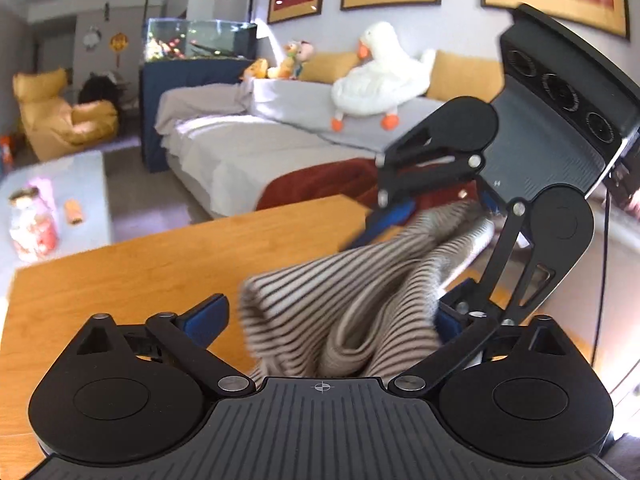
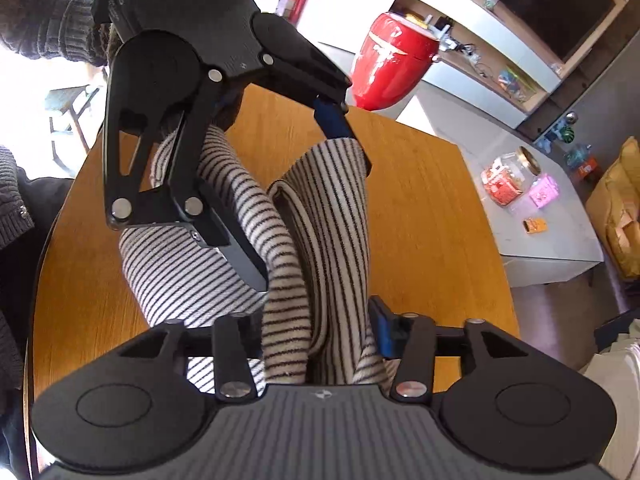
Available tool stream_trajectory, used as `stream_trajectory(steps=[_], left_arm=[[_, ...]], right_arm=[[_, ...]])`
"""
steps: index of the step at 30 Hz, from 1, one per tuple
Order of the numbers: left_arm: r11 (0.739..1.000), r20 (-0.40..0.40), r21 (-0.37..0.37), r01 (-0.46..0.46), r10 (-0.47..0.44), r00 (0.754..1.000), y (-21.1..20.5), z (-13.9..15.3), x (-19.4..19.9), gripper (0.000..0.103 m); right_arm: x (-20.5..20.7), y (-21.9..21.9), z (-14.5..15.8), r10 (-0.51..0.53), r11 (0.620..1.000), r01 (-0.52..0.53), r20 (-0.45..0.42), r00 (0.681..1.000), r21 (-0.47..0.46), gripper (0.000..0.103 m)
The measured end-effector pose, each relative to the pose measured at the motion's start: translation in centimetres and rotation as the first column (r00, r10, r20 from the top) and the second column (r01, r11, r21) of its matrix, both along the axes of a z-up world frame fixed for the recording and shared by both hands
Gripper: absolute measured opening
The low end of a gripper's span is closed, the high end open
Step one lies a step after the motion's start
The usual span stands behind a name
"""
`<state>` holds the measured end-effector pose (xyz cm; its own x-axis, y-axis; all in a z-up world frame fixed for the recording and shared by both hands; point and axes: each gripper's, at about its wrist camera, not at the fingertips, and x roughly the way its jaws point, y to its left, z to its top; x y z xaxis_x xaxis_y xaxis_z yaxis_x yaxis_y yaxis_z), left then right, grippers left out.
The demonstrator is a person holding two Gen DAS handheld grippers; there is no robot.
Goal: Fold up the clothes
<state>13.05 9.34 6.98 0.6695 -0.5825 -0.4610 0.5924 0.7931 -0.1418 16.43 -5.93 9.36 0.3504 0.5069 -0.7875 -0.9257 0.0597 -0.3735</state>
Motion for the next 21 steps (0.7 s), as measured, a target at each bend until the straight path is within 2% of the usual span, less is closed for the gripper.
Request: stream_trajectory(steps=[1,3,4,6,8,11,13,15,16,17,18,19,21], left_arm=[[1.000,-0.011,-0.024,0.008,-0.009,1.000,0.3,0.0,0.3,0.092],[0.999,-0.026,-0.044,0.009,-0.010,1.000,0.8,-0.4,0.6,0.087],[0.999,-0.034,-0.053,0.010,-0.011,0.999,1.1,-0.6,0.8,0.084],[0.996,-0.051,-0.088,0.013,-0.017,0.999,1.7,-1.0,1.0,0.079],[0.991,-0.070,-0.129,0.023,-0.032,0.997,2.3,-1.3,1.2,0.075],[0.986,-0.086,-0.162,0.044,-0.058,0.995,2.9,-1.6,1.1,0.062],[0.983,-0.089,-0.173,0.061,-0.077,0.993,3.1,-1.6,0.7,0.055],[0.982,-0.076,-0.167,0.092,-0.105,0.992,2.9,-1.5,-0.4,0.054],[0.982,-0.071,-0.158,0.106,-0.119,0.990,2.6,-1.5,-1.1,0.054],[0.983,-0.070,-0.143,0.119,-0.129,0.989,2.3,-1.5,-1.8,0.054],[0.984,-0.069,-0.126,0.128,-0.138,0.988,2.0,-1.5,-2.6,0.054],[0.984,-0.068,-0.109,0.137,-0.145,0.987,1.6,-1.5,-3.2,0.054],[0.984,-0.064,-0.094,0.149,-0.155,0.986,1.3,-1.5,-4.1,0.054]], right_arm=[[0.0,-0.6,0.8,-0.027,0.999,0.026,0.017,0.999,0.028,0.067],[0.1,-2.3,2.3,-0.114,0.989,0.111,0.027,0.993,0.098,0.071],[-0.1,-3.3,2.8,-0.164,0.977,0.160,0.022,0.986,0.141,0.076],[-0.4,-5.2,3.8,-0.264,0.940,0.256,0.006,0.965,0.226,0.083],[-0.8,-6.4,3.7,-0.381,0.883,0.370,-0.021,0.924,0.290,0.086],[-0.1,-7.3,3.0,-0.530,0.756,0.549,-0.159,0.833,0.356,0.086],[1.8,-8.0,2.0,-0.586,0.616,0.674,-0.335,0.738,0.407,0.086],[3.7,-8.8,0.9,-0.597,0.458,0.782,-0.506,0.623,0.422,0.086],[4.5,-9.3,0.2,-0.570,0.387,0.819,-0.588,0.574,0.424,0.077],[5.0,-9.6,-0.6,-0.528,0.343,0.840,-0.653,0.542,0.420,0.069],[5.5,-9.9,-1.4,-0.484,0.303,0.859,-0.710,0.511,0.412,0.057],[5.6,-10.1,-2.0,-0.458,0.289,0.869,-0.739,0.495,0.403,0.051],[5.2,-10.1,-2.6,-0.448,0.298,0.862,-0.738,0.505,0.410,0.039]])
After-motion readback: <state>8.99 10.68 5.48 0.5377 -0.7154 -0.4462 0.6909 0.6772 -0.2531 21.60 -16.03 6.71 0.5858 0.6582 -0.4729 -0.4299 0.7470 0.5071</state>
